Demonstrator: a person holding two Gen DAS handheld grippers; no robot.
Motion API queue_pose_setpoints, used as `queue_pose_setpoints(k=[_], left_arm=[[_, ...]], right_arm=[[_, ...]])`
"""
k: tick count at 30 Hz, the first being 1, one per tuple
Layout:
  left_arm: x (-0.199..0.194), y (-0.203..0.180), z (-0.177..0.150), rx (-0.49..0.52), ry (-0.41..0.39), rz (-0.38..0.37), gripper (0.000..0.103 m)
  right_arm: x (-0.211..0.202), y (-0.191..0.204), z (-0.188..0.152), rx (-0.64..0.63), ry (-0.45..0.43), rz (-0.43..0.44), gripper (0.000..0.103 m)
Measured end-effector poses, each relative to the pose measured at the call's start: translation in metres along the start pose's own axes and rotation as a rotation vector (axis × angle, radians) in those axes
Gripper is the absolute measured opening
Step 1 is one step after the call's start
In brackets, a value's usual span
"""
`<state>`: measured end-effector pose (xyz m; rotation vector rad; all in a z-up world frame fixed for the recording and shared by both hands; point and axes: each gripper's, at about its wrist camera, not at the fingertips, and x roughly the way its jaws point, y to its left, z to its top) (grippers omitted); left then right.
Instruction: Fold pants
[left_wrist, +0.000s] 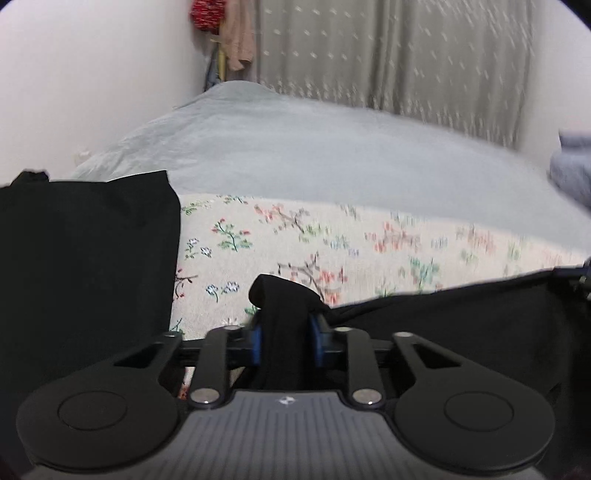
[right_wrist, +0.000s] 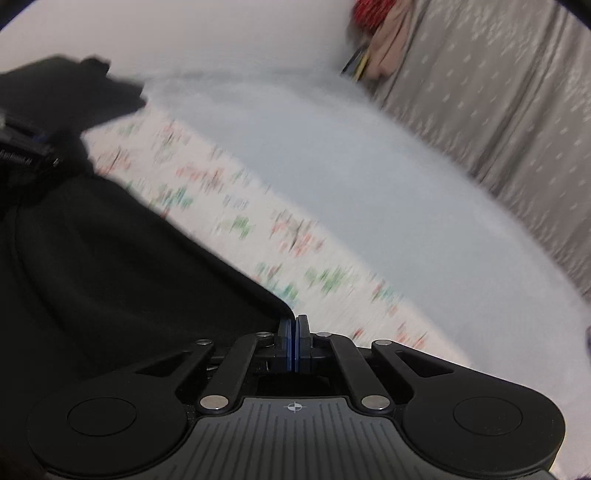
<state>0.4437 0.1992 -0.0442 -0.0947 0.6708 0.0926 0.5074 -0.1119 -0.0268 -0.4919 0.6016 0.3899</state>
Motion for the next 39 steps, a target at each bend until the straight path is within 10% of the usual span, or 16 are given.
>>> queue_pose_setpoints(k=[6, 8, 14, 27, 39], left_arm=[[0.005, -0.002, 0.001, -0.041, -0.041, 0.085, 0.035], [0.011, -0.005, -0.004, -0.025, -0.017, 0.124, 0.061], [-0.054, 0.005, 0.005, -0.011, -0.12, 0.186, 0.096], [-0.217, 0.029, -0.095, -0.326, -0.002, 0.202, 0.101], [-0.249, 0.043, -0.173, -0.48, 0.107, 0.247, 0.1]], right_arm=[[0.019, 0.024, 0.013, -0.067, -0.002, -0.117, 0.0], [0.038, 0.034, 0.007, -0.081, 0.061, -0.156, 0.004], [-0.036, 0.035, -0.012, -0.047, -0.103, -0.321, 0.073], [-0.28, -0.004, -0.209, 0.594, 0.007, -0.411, 0.075], [-0.404, -0.014, -0.393, 1.148, 0.158, -0.709, 0.076]])
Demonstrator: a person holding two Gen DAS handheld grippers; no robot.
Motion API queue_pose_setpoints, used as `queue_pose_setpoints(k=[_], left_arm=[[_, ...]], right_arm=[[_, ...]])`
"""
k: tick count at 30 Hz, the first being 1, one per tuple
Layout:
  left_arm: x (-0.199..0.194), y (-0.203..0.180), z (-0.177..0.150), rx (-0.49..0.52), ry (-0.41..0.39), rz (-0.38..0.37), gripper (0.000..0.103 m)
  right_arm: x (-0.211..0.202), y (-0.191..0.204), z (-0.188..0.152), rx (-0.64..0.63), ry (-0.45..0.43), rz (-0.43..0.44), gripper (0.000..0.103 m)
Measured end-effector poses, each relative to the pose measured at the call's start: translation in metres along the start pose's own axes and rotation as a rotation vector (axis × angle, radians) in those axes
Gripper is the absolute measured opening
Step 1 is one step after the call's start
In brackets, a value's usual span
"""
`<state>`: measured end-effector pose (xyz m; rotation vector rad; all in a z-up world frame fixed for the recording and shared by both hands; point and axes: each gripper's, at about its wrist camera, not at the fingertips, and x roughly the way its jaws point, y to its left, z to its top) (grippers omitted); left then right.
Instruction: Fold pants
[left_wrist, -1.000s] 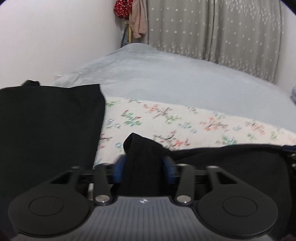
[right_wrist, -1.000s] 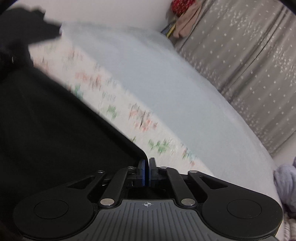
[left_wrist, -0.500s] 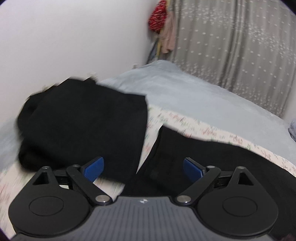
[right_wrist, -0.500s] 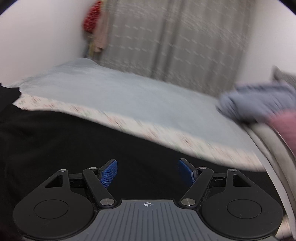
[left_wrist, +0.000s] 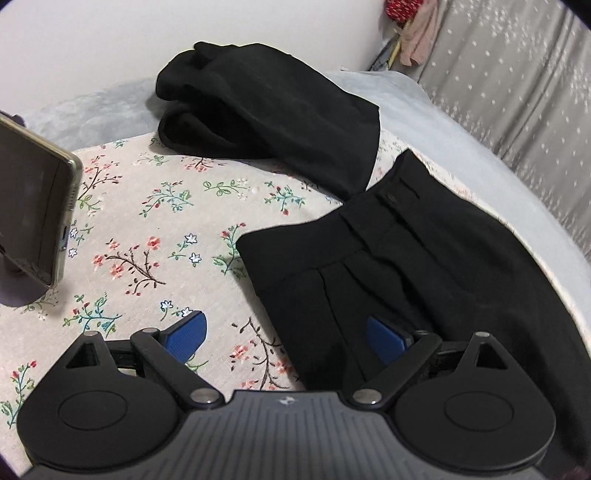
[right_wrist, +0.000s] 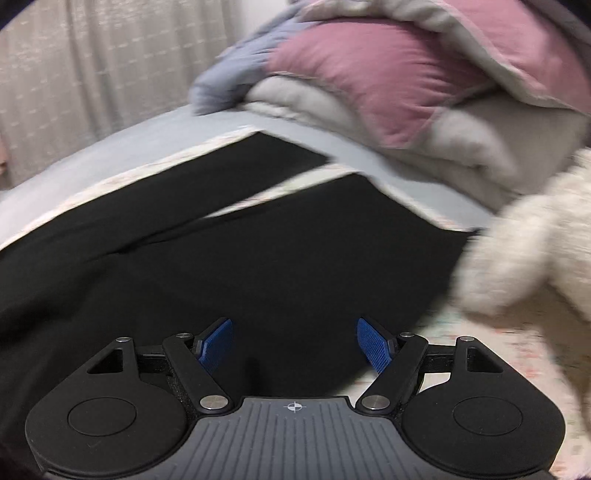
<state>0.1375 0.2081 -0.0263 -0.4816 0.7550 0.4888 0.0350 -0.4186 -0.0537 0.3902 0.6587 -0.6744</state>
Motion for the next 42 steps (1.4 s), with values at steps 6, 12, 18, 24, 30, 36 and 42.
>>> queue_pose_setpoints(k=[6, 12, 18, 24, 30, 36, 42], left_arm=[[0.004, -0.002, -0.007, -0.005, 0.022, -0.041, 0.099], [0.011, -0.003, -0.006, -0.011, 0.023, -0.046, 0.097], [0.02, -0.028, -0.016, 0.109, -0.015, -0.012, 0.034], [-0.008, -0.009, -0.013, 0.004, -0.114, -0.053, 0.009], [-0.039, 0.006, -0.015, -0.019, -0.161, -0.069, 0.009], [-0.028, 0.02, -0.026, -0.027, -0.071, -0.036, 0.014], [-0.051, -0.002, -0.033, 0.087, -0.17, -0.006, 0.059]], right_arm=[[0.011, -0.01, -0.009, 0.022, 0.023, -0.033, 0.076], [0.011, 0.009, -0.025, -0.049, -0.008, -0.053, 0.078], [0.022, 0.021, -0.023, -0.045, -0.033, -0.023, 0.052], [0.018, 0.017, -0.016, -0.019, -0.075, -0.002, 0.0], [-0.01, 0.007, -0.013, -0.016, -0.13, 0.02, 0.0], [-0.013, -0.005, -0.017, -0.037, -0.066, 0.001, 0.0], [-0.009, -0.032, -0.005, 0.021, -0.03, -0.045, 0.015]])
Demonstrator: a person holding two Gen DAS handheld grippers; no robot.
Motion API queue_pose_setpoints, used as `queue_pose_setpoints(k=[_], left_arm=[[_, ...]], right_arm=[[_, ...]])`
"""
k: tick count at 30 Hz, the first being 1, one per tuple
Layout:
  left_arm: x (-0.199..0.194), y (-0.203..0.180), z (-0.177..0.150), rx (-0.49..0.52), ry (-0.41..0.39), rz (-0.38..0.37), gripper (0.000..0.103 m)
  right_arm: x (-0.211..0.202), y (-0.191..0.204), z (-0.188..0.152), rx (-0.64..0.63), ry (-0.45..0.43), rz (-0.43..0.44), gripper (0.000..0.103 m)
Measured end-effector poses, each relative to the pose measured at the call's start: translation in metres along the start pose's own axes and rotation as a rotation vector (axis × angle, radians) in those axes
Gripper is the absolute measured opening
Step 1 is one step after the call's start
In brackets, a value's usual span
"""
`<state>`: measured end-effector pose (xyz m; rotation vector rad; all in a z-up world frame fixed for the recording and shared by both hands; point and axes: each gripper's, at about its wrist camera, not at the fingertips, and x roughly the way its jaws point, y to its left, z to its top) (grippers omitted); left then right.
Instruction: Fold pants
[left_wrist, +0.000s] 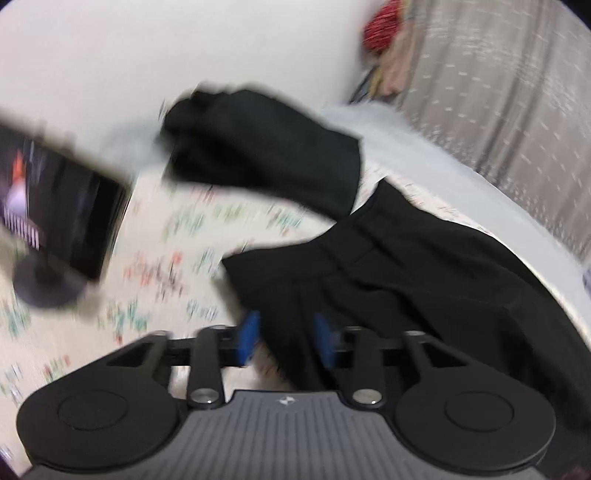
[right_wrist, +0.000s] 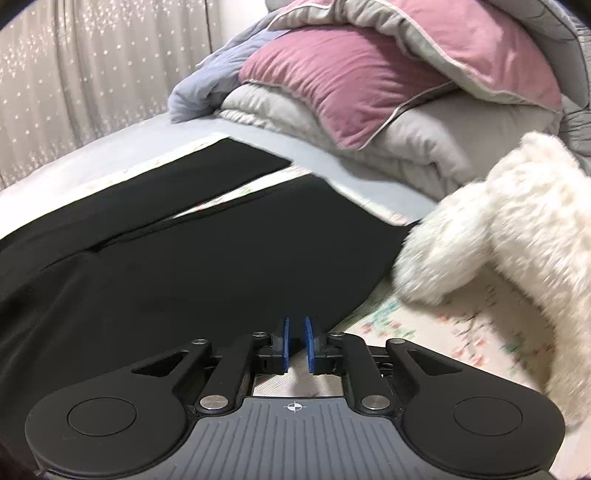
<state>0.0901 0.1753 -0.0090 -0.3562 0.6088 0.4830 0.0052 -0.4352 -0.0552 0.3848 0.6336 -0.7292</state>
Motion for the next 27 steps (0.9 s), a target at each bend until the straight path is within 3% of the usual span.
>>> queue_pose_setpoints(k=[1, 2, 4, 9, 12, 13, 15, 16, 17, 19, 20, 23, 27], left_arm=[[-0.004, -0.009, -0.002, 0.032, -0.019, 0.015, 0.077], [-0.006, -0.016, -0.005, 0.049, -0.024, 0.033, 0.088], [-0.005, -0.03, -0.015, 0.071, -0.001, 0.052, 0.092], [0.005, -0.056, -0.044, 0.148, 0.06, 0.096, 0.095], [0.019, -0.053, -0.05, 0.123, 0.09, 0.153, 0.095], [0.023, -0.048, -0.05, 0.096, 0.103, 0.157, 0.092], [0.026, -0.037, -0.051, 0.055, 0.116, 0.127, 0.076], [0.026, -0.035, -0.051, 0.052, 0.108, 0.112, 0.064], [0.025, -0.035, -0.051, 0.059, 0.096, 0.096, 0.042], [0.023, -0.036, -0.05, 0.059, 0.081, 0.078, 0.016], [0.021, -0.035, -0.05, 0.044, 0.077, 0.078, 0.009], [0.012, -0.022, -0.045, -0.029, 0.056, 0.044, 0.008], [-0.007, -0.018, -0.04, -0.034, 0.013, 0.014, 0.008]], right_arm=[[0.001, -0.005, 0.002, 0.012, -0.002, -0.002, 0.022], [0.003, -0.01, 0.003, 0.033, 0.0, -0.005, 0.027], [0.008, -0.022, 0.006, 0.089, 0.006, -0.015, 0.043], [0.031, -0.039, 0.013, 0.199, 0.039, 0.011, 0.044], [0.046, -0.035, 0.013, 0.189, 0.049, 0.002, 0.043], [0.048, -0.03, 0.014, 0.162, 0.042, -0.009, 0.034], [0.05, -0.02, 0.015, 0.108, 0.025, -0.013, 0.01], [0.05, -0.015, 0.015, 0.092, 0.017, -0.024, 0.008], [0.049, -0.013, 0.014, 0.082, 0.007, -0.03, 0.004], [0.043, -0.01, 0.014, 0.077, -0.02, -0.033, 0.002], [0.039, -0.01, 0.014, 0.076, -0.038, -0.037, 0.002], [0.026, -0.01, 0.014, 0.064, -0.093, -0.059, 0.001], [0.009, -0.016, 0.014, 0.082, -0.147, -0.06, 0.001]])
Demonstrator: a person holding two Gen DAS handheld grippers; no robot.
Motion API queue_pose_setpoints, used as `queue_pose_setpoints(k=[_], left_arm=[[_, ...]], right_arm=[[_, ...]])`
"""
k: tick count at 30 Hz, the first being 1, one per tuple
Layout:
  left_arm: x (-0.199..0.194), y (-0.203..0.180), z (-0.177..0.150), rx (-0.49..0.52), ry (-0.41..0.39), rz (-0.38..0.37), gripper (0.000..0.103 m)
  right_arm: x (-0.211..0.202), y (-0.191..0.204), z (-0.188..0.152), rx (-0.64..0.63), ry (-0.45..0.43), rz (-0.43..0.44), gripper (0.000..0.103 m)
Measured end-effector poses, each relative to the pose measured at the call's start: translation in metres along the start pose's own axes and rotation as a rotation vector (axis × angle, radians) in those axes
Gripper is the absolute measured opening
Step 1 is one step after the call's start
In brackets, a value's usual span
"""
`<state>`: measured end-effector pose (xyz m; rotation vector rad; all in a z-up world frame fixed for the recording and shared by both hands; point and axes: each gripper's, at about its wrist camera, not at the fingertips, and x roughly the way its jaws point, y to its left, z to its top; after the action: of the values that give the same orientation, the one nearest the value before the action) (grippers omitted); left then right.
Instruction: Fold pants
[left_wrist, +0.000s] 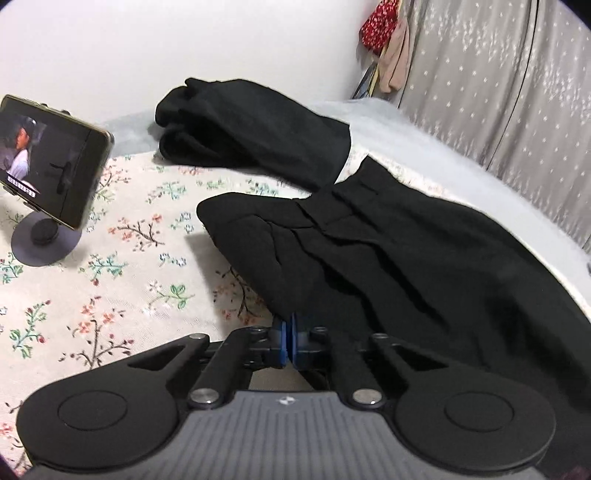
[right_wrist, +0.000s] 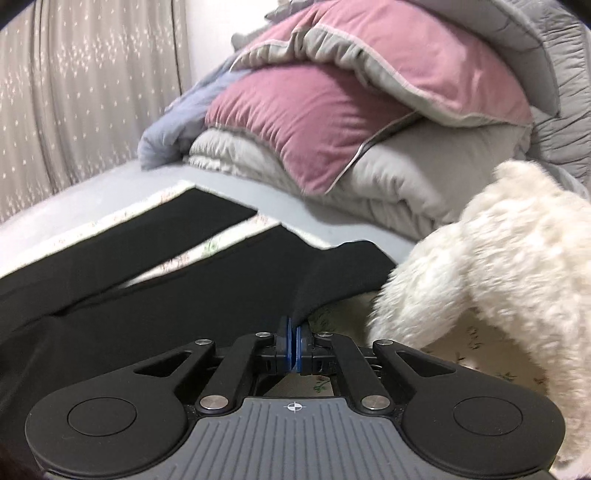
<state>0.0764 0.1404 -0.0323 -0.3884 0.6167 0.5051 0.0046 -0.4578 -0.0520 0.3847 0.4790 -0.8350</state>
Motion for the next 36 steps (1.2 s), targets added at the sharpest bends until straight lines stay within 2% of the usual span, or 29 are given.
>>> queue_pose_setpoints(k=[4, 7, 9, 12, 14, 16, 18, 21, 23, 25, 28, 30, 31, 32, 33, 36], left_arm=[[-0.006, 0.002, -0.001, -0.001, -0.002, 0.002, 0.008], [0.004, 0.006, -0.003, -0.015, 0.053, 0.015, 0.009], [0.008, 0.011, -0.002, -0.046, 0.076, 0.018, 0.013], [-0.002, 0.013, 0.007, -0.048, 0.0, 0.044, 0.029], [-0.005, 0.013, 0.014, -0.036, -0.039, 0.065, 0.055], [0.0, 0.017, 0.02, -0.06, -0.017, 0.076, 0.067], [0.008, 0.022, 0.022, -0.095, 0.016, 0.067, 0.068], [0.015, 0.02, 0.024, -0.091, 0.03, 0.071, 0.073], [0.019, 0.014, 0.025, -0.061, 0.029, 0.071, 0.084], [0.03, 0.007, 0.024, -0.023, 0.046, 0.097, 0.088], [0.04, 0.007, 0.018, -0.036, 0.104, 0.152, 0.088], [0.042, 0.01, 0.014, -0.042, 0.102, 0.155, 0.087], [0.041, 0.009, 0.014, -0.035, 0.089, 0.142, 0.07], [0.04, 0.006, 0.015, -0.026, 0.07, 0.103, 0.028], [0.039, 0.005, 0.016, -0.024, 0.056, 0.067, 0.011], [0.025, 0.011, 0.021, -0.085, 0.007, 0.024, 0.009]], right_arm=[[-0.014, -0.004, 0.005, -0.011, -0.059, -0.012, 0.001], [-0.005, -0.005, 0.004, -0.019, -0.027, -0.02, 0.001], [0.0, -0.005, 0.002, -0.016, -0.004, -0.022, 0.001], [-0.012, -0.003, 0.004, -0.025, -0.06, -0.018, 0.001], [-0.022, -0.002, 0.005, -0.028, -0.104, -0.009, 0.001], [-0.023, -0.002, 0.007, -0.028, -0.109, -0.006, 0.001], [-0.017, -0.001, 0.004, -0.034, -0.083, -0.009, 0.001], [-0.017, 0.0, 0.002, -0.04, -0.066, 0.006, 0.001], [-0.019, 0.005, 0.001, -0.062, -0.075, 0.007, 0.001], [-0.017, 0.008, -0.001, -0.066, -0.059, 0.02, 0.001], [-0.013, 0.011, -0.005, -0.069, -0.03, 0.029, 0.001], [-0.011, 0.012, -0.007, -0.073, -0.021, 0.034, 0.001], [-0.01, 0.013, -0.007, -0.071, -0.018, 0.038, 0.001], [-0.01, 0.014, -0.007, -0.065, -0.014, 0.042, 0.001], [-0.01, 0.014, -0.007, -0.056, -0.018, 0.047, 0.001], [-0.02, 0.012, -0.003, -0.031, -0.081, 0.042, 0.001]])
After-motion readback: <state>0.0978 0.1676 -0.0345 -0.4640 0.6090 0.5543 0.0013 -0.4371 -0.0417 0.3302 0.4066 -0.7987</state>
